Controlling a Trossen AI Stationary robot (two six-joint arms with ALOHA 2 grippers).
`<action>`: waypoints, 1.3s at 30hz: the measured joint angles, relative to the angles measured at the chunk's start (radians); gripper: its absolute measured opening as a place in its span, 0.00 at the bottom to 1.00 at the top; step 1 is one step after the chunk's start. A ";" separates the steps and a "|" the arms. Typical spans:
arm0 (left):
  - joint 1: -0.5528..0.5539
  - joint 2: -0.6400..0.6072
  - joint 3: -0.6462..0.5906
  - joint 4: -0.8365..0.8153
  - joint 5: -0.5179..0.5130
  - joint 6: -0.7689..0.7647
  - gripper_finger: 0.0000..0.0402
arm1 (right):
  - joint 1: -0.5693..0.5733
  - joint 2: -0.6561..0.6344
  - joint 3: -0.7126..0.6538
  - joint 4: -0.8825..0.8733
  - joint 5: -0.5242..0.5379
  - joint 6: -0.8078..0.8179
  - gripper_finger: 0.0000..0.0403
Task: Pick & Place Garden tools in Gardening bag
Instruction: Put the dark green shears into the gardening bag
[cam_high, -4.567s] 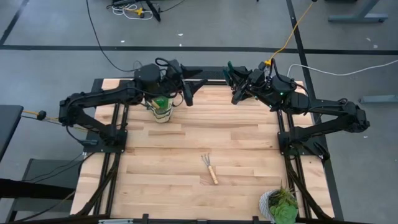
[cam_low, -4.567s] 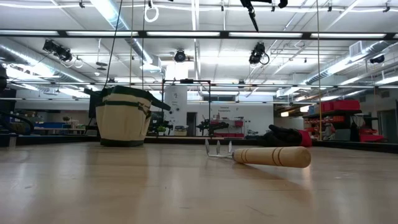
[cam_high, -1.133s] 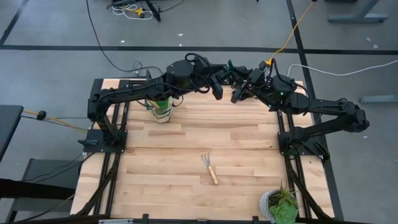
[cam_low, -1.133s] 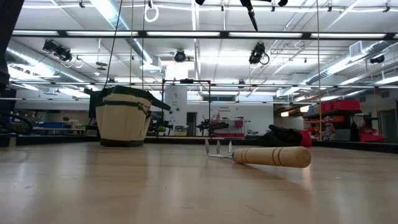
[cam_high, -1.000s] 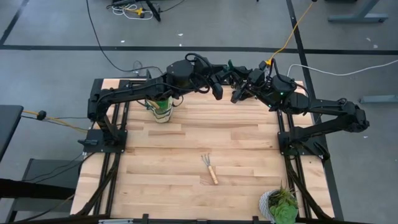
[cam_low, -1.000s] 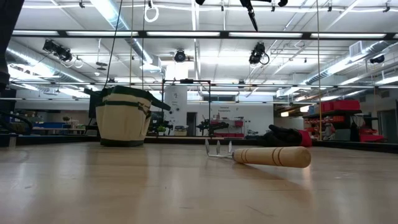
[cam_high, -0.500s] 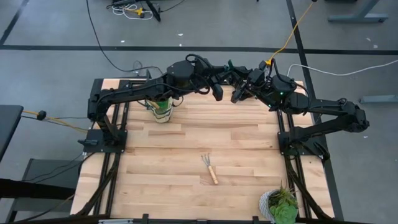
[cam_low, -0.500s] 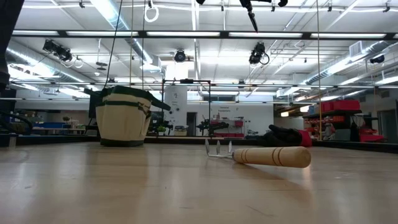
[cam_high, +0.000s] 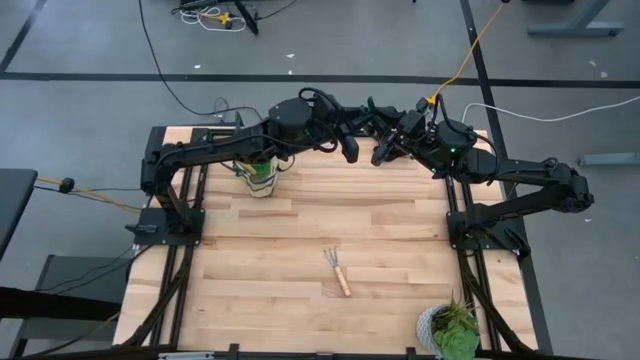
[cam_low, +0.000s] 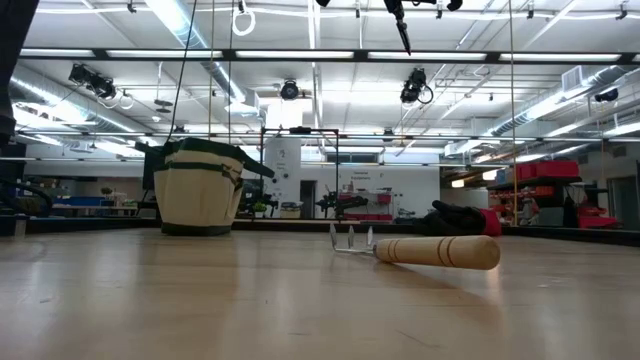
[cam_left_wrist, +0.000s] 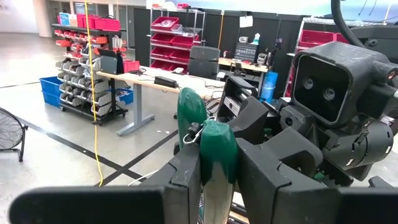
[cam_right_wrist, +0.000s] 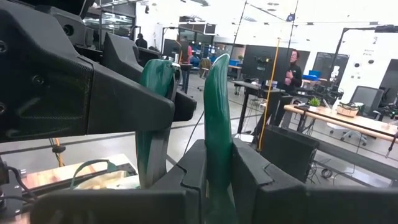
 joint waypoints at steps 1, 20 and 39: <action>0.000 0.000 0.000 0.000 0.000 0.000 0.23 | 0.000 0.000 0.000 0.000 0.000 0.000 0.11; 0.000 0.000 0.000 -0.001 0.000 0.002 0.20 | 0.000 0.000 0.000 0.000 -0.001 0.000 0.11; -0.004 0.000 0.000 -0.002 -0.005 0.012 0.20 | 0.000 0.000 0.000 0.000 0.001 0.000 0.14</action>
